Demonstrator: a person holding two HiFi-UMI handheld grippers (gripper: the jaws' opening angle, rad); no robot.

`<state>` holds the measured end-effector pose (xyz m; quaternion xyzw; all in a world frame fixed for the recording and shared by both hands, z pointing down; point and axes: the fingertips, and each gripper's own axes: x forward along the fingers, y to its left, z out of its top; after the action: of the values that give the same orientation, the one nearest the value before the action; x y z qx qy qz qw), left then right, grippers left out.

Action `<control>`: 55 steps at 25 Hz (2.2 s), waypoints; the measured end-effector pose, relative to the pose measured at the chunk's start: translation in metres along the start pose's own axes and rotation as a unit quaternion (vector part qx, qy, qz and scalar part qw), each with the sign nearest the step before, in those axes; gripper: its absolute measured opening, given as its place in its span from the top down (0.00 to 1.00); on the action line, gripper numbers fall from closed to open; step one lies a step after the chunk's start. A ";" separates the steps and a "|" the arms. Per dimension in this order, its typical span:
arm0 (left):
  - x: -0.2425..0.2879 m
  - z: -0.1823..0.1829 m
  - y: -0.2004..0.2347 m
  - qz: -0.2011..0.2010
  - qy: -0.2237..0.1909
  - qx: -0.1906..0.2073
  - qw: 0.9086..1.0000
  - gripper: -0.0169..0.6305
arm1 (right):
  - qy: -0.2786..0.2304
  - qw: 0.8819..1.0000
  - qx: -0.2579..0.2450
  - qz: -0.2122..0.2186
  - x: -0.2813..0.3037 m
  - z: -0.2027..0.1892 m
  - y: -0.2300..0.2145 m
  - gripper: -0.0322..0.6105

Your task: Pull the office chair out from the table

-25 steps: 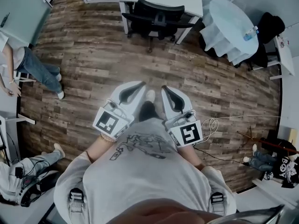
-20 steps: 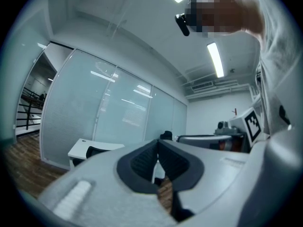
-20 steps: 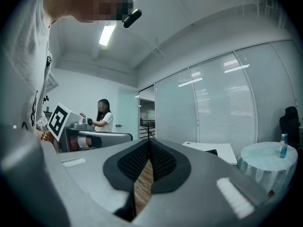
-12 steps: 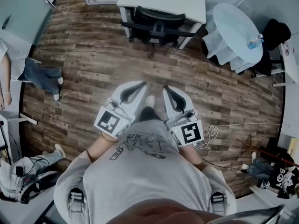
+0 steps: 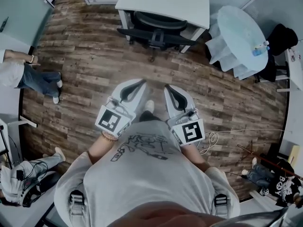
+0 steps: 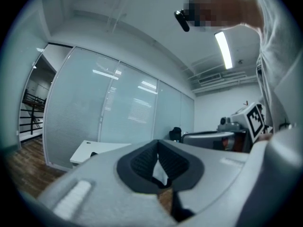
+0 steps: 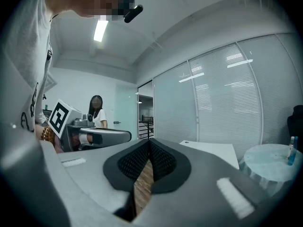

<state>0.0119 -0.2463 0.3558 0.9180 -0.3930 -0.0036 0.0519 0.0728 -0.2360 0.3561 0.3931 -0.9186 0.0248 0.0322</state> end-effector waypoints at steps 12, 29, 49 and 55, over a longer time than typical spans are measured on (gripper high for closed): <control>0.085 -0.028 0.076 -0.002 0.050 0.073 0.996 0.93 | 0.039 0.998 -0.050 0.004 0.078 -0.025 -0.081 0.90; 0.178 -0.123 0.166 -0.032 0.157 0.250 0.955 0.87 | 0.159 0.966 -0.201 0.038 0.160 -0.123 -0.176 0.85; 0.228 -0.235 0.246 -0.107 0.309 0.367 0.871 0.76 | 0.269 0.911 -0.301 0.078 0.225 -0.226 -0.242 0.75; 0.231 -0.260 0.264 -0.115 0.345 0.395 0.844 0.73 | 0.303 0.890 -0.329 0.091 0.235 -0.255 -0.253 0.71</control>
<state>-0.0064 -0.5696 0.6480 0.8414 -0.2094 0.4632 -0.1832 0.1038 -0.5616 0.6335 0.2477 -0.8516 -0.1586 0.4339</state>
